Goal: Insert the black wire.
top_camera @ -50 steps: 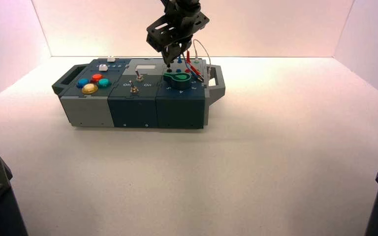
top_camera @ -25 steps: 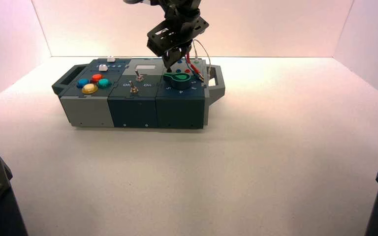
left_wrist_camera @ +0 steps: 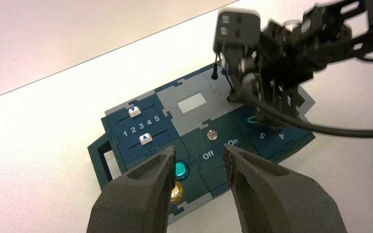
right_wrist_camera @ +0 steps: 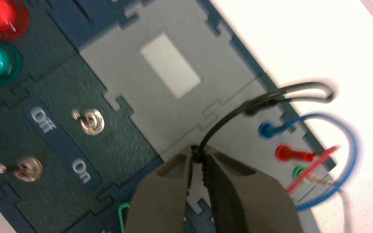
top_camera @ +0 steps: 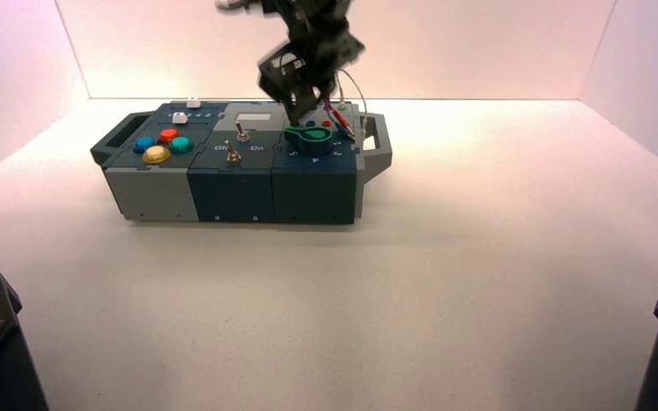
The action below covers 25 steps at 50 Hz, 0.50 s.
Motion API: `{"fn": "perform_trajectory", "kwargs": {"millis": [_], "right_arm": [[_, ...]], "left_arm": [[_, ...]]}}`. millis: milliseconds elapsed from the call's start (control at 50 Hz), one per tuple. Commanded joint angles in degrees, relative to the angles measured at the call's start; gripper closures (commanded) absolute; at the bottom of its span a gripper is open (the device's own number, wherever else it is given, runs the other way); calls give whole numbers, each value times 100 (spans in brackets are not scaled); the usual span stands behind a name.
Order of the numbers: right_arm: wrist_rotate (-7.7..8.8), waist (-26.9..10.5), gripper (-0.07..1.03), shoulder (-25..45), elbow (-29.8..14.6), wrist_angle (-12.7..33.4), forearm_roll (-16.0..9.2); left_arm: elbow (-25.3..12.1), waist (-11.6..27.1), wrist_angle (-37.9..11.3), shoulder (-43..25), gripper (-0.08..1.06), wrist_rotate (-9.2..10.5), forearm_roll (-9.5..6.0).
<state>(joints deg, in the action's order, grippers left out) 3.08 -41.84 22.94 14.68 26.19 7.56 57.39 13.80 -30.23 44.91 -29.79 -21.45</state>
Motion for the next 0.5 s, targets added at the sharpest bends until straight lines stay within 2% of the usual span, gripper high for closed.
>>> {"fn": "perform_trajectory", "kwargs": {"millis": [20, 140, 200, 500], "right_arm": [[9, 18, 76, -141, -123, 185, -9], [62, 9, 63, -193, -185, 360, -9], [70, 9, 60, -229, -211, 466, -9], [62, -132, 60, -545, -316, 940, -26]], "left_arm": [[-53, -26, 53, -9, 44, -35, 9], [-53, -26, 53, -9, 44, -35, 9], [-53, -26, 53, -9, 44, -35, 9], [-53, -26, 53, -9, 44, -26, 9]]}}
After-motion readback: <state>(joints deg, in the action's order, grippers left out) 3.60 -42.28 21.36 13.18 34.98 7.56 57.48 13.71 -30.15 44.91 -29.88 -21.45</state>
